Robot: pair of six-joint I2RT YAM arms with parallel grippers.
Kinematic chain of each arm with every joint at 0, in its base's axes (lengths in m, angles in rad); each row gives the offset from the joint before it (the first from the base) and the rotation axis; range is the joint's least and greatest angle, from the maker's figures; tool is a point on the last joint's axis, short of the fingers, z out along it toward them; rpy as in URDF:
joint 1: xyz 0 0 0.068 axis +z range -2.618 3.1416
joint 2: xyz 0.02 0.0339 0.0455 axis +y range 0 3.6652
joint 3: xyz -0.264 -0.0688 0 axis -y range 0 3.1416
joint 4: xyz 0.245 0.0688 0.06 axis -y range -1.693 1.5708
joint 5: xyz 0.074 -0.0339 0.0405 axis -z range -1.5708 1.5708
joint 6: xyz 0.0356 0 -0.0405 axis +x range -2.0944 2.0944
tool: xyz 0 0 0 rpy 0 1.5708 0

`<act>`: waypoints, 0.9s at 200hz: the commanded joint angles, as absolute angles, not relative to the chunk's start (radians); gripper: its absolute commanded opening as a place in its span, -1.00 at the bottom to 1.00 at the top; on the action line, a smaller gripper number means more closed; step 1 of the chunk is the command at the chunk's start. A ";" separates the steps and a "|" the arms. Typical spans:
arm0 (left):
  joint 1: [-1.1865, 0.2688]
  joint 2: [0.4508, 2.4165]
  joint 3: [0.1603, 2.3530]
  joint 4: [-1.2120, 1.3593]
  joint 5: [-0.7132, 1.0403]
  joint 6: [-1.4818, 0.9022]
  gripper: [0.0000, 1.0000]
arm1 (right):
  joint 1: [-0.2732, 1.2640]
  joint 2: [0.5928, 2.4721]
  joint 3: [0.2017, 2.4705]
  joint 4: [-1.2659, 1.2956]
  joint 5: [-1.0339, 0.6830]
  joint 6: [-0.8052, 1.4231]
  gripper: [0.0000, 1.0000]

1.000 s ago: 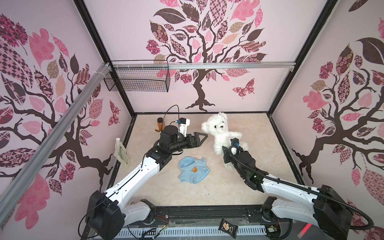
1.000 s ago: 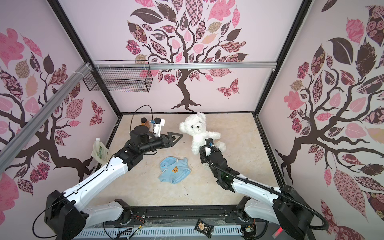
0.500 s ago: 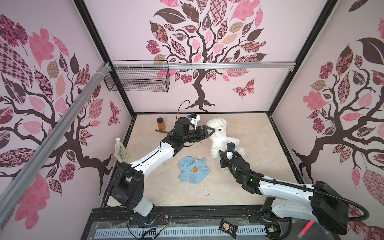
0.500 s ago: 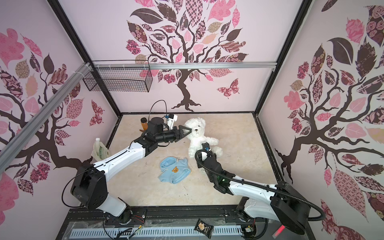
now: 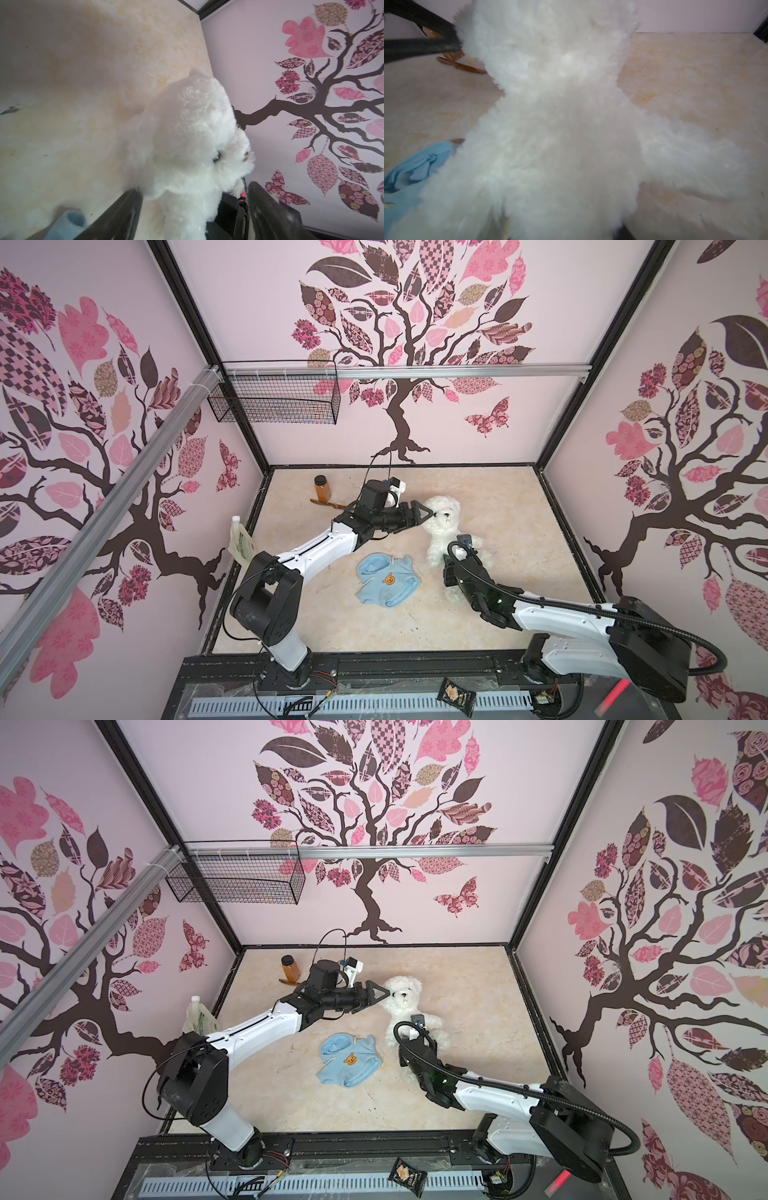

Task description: Dress the teddy bear

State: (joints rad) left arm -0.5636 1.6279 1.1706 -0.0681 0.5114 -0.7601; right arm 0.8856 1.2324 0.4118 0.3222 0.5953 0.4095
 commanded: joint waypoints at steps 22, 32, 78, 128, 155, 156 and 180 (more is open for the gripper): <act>-0.570 1.422 0.998 -0.312 0.266 -0.554 0.71 | 0.874 1.315 0.459 0.167 0.544 0.630 -0.27; -0.581 1.377 0.951 -0.362 0.222 -0.523 0.70 | 0.871 1.337 0.472 0.158 0.515 0.637 -0.25; -0.754 1.267 0.825 -0.547 -0.039 -0.398 0.66 | 0.822 1.344 0.507 0.113 0.396 0.587 0.37; -0.936 1.436 0.883 -0.566 -0.192 -0.352 0.48 | 0.804 1.119 0.512 0.063 0.413 0.458 0.88; -0.936 1.521 0.909 -0.478 -0.172 -0.319 0.32 | 0.797 1.055 0.501 0.039 0.434 0.445 0.89; -0.937 1.523 0.910 -0.475 -0.168 -0.318 0.31 | 0.797 1.054 0.501 0.038 0.435 0.445 0.89; -0.937 1.584 0.933 -0.416 -0.146 -0.308 0.29 | 0.796 1.034 0.486 0.030 0.442 0.442 0.91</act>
